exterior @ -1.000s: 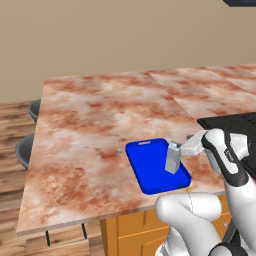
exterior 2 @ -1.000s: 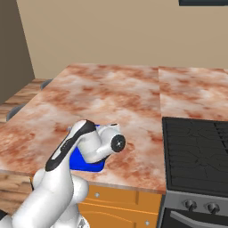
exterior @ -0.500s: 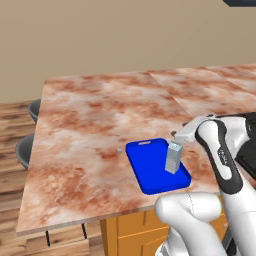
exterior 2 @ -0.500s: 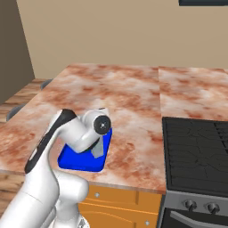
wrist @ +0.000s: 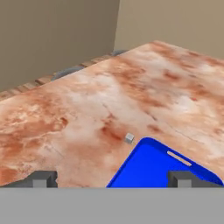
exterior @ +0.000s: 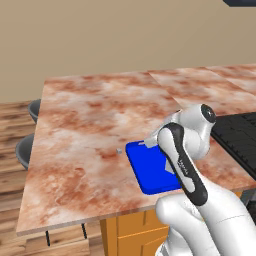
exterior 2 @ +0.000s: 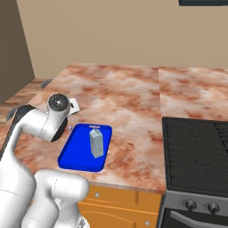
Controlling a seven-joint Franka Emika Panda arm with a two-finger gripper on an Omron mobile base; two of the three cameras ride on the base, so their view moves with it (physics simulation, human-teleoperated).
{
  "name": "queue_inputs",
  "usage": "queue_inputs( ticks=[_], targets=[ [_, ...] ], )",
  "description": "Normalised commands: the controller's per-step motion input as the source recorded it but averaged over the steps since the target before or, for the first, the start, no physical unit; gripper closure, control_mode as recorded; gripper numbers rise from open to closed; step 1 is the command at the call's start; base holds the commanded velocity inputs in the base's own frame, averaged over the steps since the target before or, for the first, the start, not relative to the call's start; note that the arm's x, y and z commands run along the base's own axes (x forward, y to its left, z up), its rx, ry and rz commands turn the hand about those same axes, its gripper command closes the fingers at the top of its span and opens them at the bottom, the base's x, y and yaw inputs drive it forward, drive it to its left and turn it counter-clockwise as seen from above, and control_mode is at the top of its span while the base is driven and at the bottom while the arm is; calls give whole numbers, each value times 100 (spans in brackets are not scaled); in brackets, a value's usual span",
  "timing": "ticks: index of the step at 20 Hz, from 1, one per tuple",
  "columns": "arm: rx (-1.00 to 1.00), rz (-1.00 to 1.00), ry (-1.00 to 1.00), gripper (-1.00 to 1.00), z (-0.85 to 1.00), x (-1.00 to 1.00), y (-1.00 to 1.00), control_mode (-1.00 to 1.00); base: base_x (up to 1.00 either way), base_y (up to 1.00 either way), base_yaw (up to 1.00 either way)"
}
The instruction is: Take out the milk from the fridge and place it on the tray on the counter. Then take the sugar cube near the tray and place it in the tray.
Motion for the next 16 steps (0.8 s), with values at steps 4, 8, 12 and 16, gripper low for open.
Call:
queue_inputs(
  ticks=[4, 8, 12, 16],
  targets=[
    [-29, 2, 13, -100, -2, -28, 76, -100, 0, 0, 0],
    [-8, 14, 3, -100, -26, -59, 58, -100, 0, 0, 0],
    [-26, 15, 28, -100, -2, 3, 48, -100, 0, 0, 0],
    [-28, 17, 41, -100, 0, 24, 35, -100, 0, 0, 0]
  ],
)
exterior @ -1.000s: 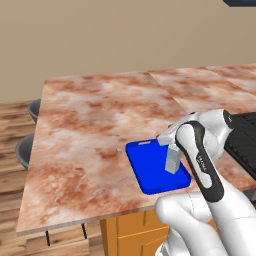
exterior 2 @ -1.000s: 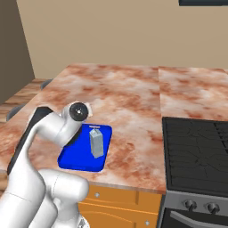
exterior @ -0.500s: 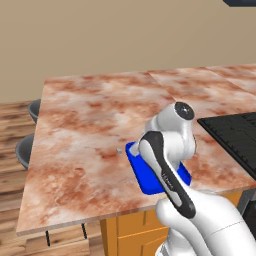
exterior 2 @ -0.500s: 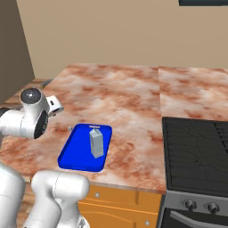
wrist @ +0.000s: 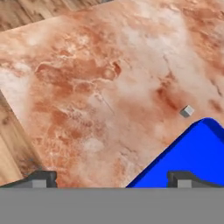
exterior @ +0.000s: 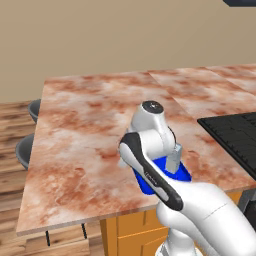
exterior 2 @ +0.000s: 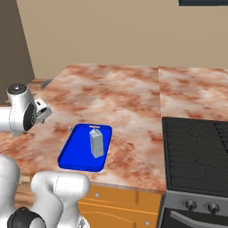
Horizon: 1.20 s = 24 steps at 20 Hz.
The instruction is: Take out the milk from the fridge and place it on the tray on the counter. Then take the sugar cube near the tray and place it in the tray.
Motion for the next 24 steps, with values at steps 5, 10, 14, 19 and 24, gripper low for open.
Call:
queue_inputs(
  ticks=[5, 10, 14, 19, 24],
  targets=[
    [-30, 17, 33, -100, -1, 35, 10, -100, 0, 0, 0],
    [-21, 16, 5, -100, -16, 31, -1, -100, 0, 0, 0],
    [-6, 14, -9, -100, -33, 13, -16, -100, 0, 0, 0],
    [0, 11, -11, -100, -44, 14, -26, -100, 0, 0, 0],
    [0, 13, -13, -100, -41, 25, -23, -100, 0, 0, 0]
  ],
)
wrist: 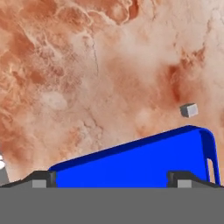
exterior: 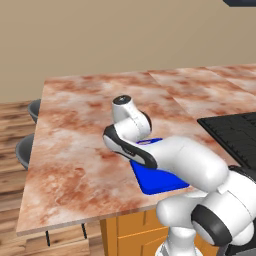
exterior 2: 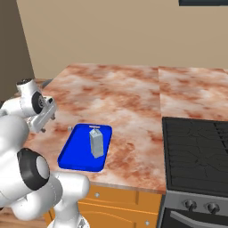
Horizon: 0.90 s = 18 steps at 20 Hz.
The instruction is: Take out the milk from the fridge and place it on the tray on the counter. Then take the sugar cube near the tray and place it in the tray.
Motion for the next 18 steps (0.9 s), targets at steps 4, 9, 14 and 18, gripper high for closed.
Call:
queue_inputs(
  ticks=[4, 9, 14, 18],
  targets=[
    [1, 13, -2, -100, -35, 45, 0, -100, 0, 0, 0],
    [-1, 0, 7, -100, -7, 35, 10, -100, 0, 0, 0],
    [-3, 0, 15, -100, -6, 34, 13, -100, 0, 0, 0],
    [-8, 0, 13, -100, -8, 38, 21, -100, 0, 0, 0]
  ],
)
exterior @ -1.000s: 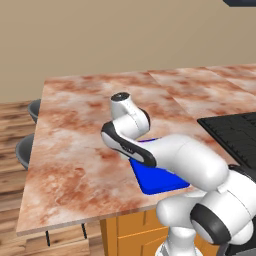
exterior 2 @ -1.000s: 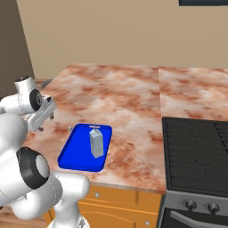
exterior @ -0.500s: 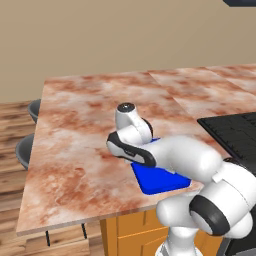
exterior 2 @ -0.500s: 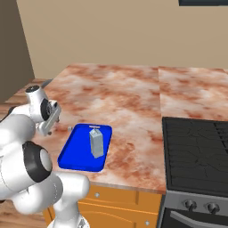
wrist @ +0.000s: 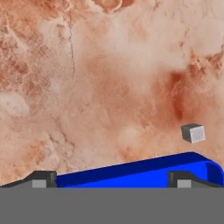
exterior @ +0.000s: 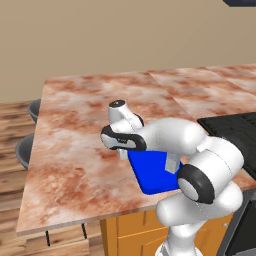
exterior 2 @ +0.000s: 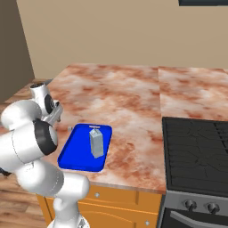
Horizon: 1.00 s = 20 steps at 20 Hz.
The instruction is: Take out the milk from the fridge and place it on the tray on the counter. Then take the sugar cube near the tray and place it in the tray.
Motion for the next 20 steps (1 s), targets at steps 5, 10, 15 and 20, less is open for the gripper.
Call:
queue_inputs(
  ticks=[5, 10, 15, 20],
  targets=[
    [-7, 2, 6, -100, -8, 32, 0, -100, 0, 0, 0],
    [-5, 5, 2, -100, -14, 30, -3, -100, 0, 0, 0],
    [-3, 5, 0, -100, -16, 19, -1, -100, 0, 0, 0],
    [0, 8, 2, -100, -21, 1, 0, -100, 0, 0, 0]
  ],
)
